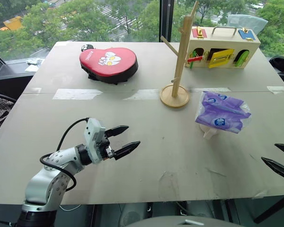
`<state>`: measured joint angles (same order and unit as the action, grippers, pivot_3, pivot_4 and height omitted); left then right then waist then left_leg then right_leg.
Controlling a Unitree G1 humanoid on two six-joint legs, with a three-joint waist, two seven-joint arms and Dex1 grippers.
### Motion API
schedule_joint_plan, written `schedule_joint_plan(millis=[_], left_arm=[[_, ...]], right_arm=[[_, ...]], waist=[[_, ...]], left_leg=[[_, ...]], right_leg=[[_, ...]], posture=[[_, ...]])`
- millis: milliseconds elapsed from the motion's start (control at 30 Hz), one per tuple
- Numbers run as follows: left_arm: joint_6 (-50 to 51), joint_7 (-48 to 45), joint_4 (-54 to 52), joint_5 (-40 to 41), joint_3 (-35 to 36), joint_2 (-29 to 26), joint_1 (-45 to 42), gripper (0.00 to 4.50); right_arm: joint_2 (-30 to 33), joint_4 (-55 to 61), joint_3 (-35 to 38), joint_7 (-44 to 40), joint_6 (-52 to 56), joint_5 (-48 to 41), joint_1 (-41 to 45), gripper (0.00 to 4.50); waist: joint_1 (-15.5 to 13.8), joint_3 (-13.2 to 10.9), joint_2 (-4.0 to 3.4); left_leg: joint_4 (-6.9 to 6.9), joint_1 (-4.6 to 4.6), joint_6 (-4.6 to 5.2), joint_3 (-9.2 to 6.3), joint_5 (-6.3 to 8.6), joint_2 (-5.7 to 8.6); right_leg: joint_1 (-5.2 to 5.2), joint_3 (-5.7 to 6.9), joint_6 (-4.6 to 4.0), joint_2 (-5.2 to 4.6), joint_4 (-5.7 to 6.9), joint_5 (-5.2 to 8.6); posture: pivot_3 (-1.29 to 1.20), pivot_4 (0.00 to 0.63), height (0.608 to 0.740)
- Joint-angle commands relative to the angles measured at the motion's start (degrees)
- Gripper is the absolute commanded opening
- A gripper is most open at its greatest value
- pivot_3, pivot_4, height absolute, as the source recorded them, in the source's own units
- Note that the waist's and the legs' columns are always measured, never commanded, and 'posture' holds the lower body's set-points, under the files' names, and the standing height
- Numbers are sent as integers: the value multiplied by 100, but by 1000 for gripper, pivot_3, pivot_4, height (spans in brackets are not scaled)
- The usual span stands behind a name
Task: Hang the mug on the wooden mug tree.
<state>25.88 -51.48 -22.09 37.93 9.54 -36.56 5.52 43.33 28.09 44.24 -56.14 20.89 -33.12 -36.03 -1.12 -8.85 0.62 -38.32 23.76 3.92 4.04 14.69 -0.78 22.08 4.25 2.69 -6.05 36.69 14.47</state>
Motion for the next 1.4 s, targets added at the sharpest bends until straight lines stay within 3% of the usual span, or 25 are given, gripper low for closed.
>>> schedule_joint_plan(millis=[33,267,500,633,867,1133,1367,1400], left_arm=[[-119,-93,-197,114,91,-11,-266,4500],[-451,-874,-70,293,97,-192,-937,4500],[-241,-1203,-333,674,69,-372,-966,4500],[-207,-1012,-512,666,48,-296,-892,4500],[-217,-664,-1198,750,255,-300,-228,4500],[-293,-609,-1204,716,229,-277,-91,4500],[-451,-659,-1068,578,188,-212,-31,4500],[-473,-660,-1076,564,191,-204,-2,4500]], right_arm=[[-10,137,-12,147,-79,-53,260,3242],[749,989,192,528,383,40,1032,3242],[1657,1197,-623,540,560,267,2038,3242],[1945,1174,-1166,581,451,790,2356,4469],[2065,1127,-1683,299,-243,1766,2348,4469],[1992,469,-2717,714,-1156,3159,2726,4469],[1653,247,-3082,873,-1216,3342,3148,4469],[1624,234,-3095,865,-1224,3348,3181,3964]], waist=[[2,0,0],[18,7,-20],[5,-5,-7],[0,-9,-3],[18,-12,3],[26,-12,3],[25,-12,2],[26,-12,2]], left_leg=[[0,0,2,0,1,0],[-3,-5,8,7,4,1],[-1,2,-2,8,-4,0],[-6,5,-1,10,-4,3],[-5,3,-2,10,-5,3],[-8,-2,-5,10,-6,2],[-7,-1,-9,12,-9,2],[-7,0,-10,12,-9,2]], right_leg=[[0,0,0,0,0,0],[-2,-5,0,2,4,-1],[2,-2,20,11,3,-11],[1,-2,22,10,3,-11],[1,-4,23,9,3,-12],[-2,-2,17,13,4,-7],[-1,-2,23,27,4,-11],[-1,-2,24,28,4,-11]], posture=[[0,150,731],[0,150,731],[0,150,731],[0,150,731],[0,150,731],[0,150,731],[0,150,731],[0,150,731]])
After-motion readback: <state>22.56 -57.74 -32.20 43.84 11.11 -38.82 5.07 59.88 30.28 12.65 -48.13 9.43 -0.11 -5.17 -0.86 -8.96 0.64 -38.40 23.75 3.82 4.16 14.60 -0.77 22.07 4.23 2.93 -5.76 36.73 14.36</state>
